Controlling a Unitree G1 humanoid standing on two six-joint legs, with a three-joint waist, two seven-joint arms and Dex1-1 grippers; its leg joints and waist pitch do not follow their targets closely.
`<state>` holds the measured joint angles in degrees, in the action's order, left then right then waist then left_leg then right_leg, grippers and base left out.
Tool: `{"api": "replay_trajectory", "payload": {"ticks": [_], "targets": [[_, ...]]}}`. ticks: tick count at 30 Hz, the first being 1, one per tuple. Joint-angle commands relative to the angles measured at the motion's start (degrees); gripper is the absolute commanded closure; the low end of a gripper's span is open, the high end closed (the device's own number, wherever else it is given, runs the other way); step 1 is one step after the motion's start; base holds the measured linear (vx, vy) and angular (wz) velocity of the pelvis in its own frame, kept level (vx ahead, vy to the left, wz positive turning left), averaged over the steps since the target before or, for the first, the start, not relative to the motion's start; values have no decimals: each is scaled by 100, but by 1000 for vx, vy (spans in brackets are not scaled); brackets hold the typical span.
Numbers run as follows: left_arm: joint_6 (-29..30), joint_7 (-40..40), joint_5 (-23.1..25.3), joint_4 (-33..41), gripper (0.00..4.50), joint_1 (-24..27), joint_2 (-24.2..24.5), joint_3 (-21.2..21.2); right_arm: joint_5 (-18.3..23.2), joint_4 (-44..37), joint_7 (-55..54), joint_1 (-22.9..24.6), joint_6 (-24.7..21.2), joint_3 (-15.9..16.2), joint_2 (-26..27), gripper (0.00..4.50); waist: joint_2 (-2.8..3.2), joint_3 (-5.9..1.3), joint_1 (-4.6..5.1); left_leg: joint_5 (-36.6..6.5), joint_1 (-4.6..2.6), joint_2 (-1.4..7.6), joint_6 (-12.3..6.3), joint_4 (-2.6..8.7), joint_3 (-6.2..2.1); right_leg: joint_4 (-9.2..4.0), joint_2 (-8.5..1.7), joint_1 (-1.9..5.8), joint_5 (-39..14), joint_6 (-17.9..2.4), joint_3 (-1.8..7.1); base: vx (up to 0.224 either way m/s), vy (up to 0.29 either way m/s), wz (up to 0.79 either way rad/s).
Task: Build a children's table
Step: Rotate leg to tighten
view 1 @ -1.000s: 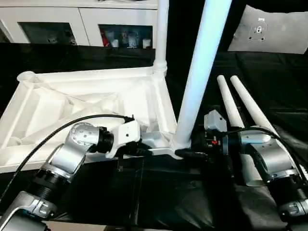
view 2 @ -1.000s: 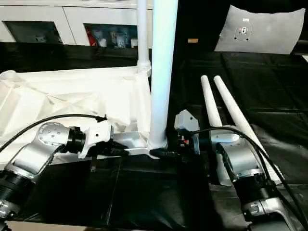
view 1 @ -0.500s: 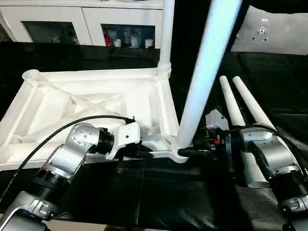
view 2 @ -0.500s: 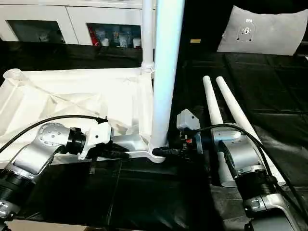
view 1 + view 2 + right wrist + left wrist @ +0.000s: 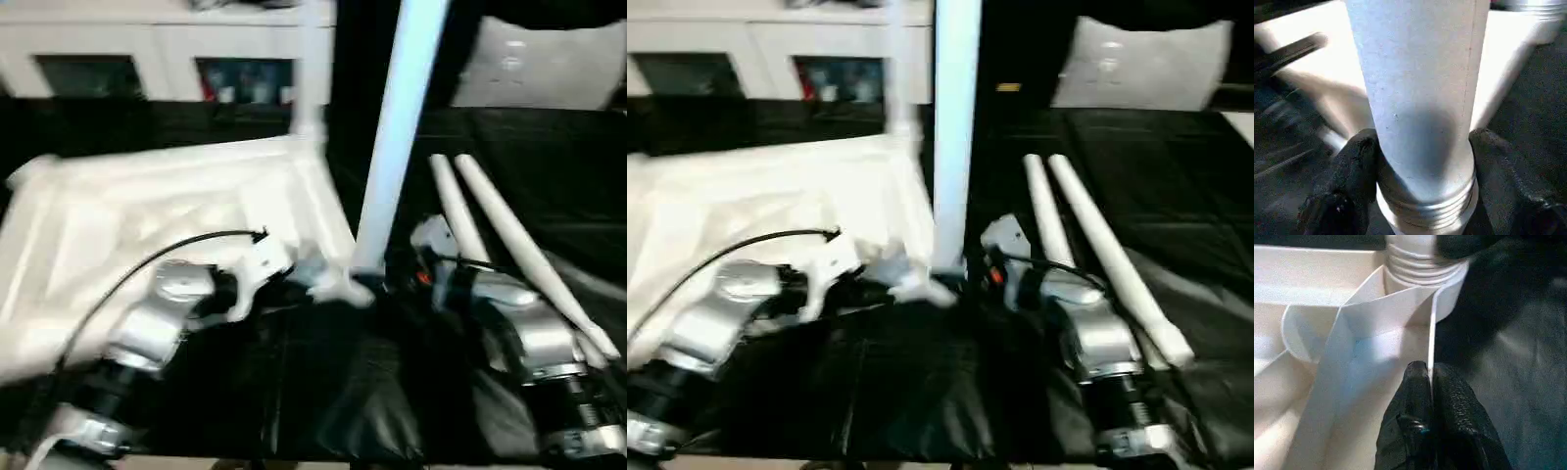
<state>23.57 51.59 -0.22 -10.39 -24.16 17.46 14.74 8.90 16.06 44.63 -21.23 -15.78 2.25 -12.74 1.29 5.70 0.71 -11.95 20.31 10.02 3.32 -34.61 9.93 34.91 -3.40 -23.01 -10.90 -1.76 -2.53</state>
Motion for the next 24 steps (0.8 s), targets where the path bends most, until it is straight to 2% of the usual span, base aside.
{"api": "replay_trajectory", "payload": {"ticks": [1,2,3,4,5,6,8,9,11,12,14,16,18,19,21,24], "targets": [[128,-907,-31,207,450,-425,-662,16,-4,161,-488,15,-357,607,775,193,-11,-361,15,-1182,-12,239,-130,425,-100,-572,-418,239,-2432,-992,252,0,0,0],[221,-1303,76,130,450,-501,-892,-41,-52,266,-994,-53,-401,484,1046,193,-30,-370,32,-1181,-13,227,-146,428,-107,-570,-406,238,-2376,-977,252,0,0,0],[258,-1575,136,64,450,-554,-1049,-95,-69,362,-1330,-111,-413,386,1221,193,5,-379,36,-1190,-15,219,-158,426,-113,-568,-399,242,-2372,-971,245,0,0,0],[278,-1727,168,29,450,-583,-1136,-126,-78,416,-1518,-143,-419,331,1319,193,-6,-372,66,-1212,-6,209,-163,422,-102,-584,-393,225,-2376,-960,244,0,0,0],[332,-2009,247,-58,450,-658,-1323,-178,-96,569,-1913,-245,-455,194,1516,193,25,-402,61,-1202,-14,196,-177,409,-105,-594,-394,244,-2364,-936,239,0,0,0],[342,-2073,275,-78,450,-686,-1378,-173,-74,647,-2042,-298,-457,113,1595,193,11,-408,68,-1144,3,199,-186,410,-107,-584,-394,252,-2269,-943,243,0,0,0],[317,-2112,318,-103,450,-724,-1424,-147,-70,703,-2137,-342,-354,23,1667,193,25,-448,55,-958,43,209,-282,404,-107,-531,-391,287,-1780,-1039,248,0,0,0],[295,-2083,341,-98,450,-730,-1408,-120,-69,687,-2089,-334,-257,11,1662,158,23,-456,51,-904,44,206,-306,400,-105,-528,-390,286,-1693,-1064,245,0,0,0],[199,-1930,374,-96,450,-727,-1296,-72,-111,614,-1989,-276,-112,-29,1567,130,42,-510,13,-552,45,215,-456,359,-83,-474,-397,305,-1053,-1227,260,0,0,0],[145,-1831,390,-87,450,-716,-1217,-41,-118,570,-1958,-240,-104,-62,1514,128,44,-511,10,-492,54,213,-494,355,-78,-460,-395,313,-906,-1279,259,0,0,0],[83,-1632,396,-79,450,-680,-1034,5,-143,486,-1820,-155,11,-91,1325,112,46,-546,2,-243,91,213,-642,337,-88,-395,-401,361,-403,-1403,244,0,0,0],[-29,-1375,359,-60,450,-634,-871,47,-102,383,-1670,-76,54,-130,1144,93,52,-551,0,-138,102,215,-742,326,-91,-373,-403,369,-194,-1474,233,0,0,0],[-59,-1284,352,-58,450,-614,-805,60,-75,325,-1538,-42,114,-137,1035,90,52,-538,6,-162,105,222,-785,325,-87,-378,-405,365,-212,-1499,228,0,0,0],[-104,-1206,349,-62,450,-599,-746,80,-59,278,-1426,-16,154,-148,941,58,57,-533,-2,-283,94,222,-761,328,-87,-402,-406,364,-430,-1494,217,0,0,0],[-235,-993,346,-127,450,-577,-578,140,-27,221,-1029,15,301,-186,589,47,66,-551,-4,-350,82,234,-701,324,-90,-407,-402,380,-559,-1478,220,0,0,0],[-374,-744,301,-220,450,-554,-433,171,-20,217,-562,13,517,-211,174,14,74,-555,-2,-272,83,245,-725,312,-84,-377,-397,361,-369,-1524,226,0,0,0]]}}
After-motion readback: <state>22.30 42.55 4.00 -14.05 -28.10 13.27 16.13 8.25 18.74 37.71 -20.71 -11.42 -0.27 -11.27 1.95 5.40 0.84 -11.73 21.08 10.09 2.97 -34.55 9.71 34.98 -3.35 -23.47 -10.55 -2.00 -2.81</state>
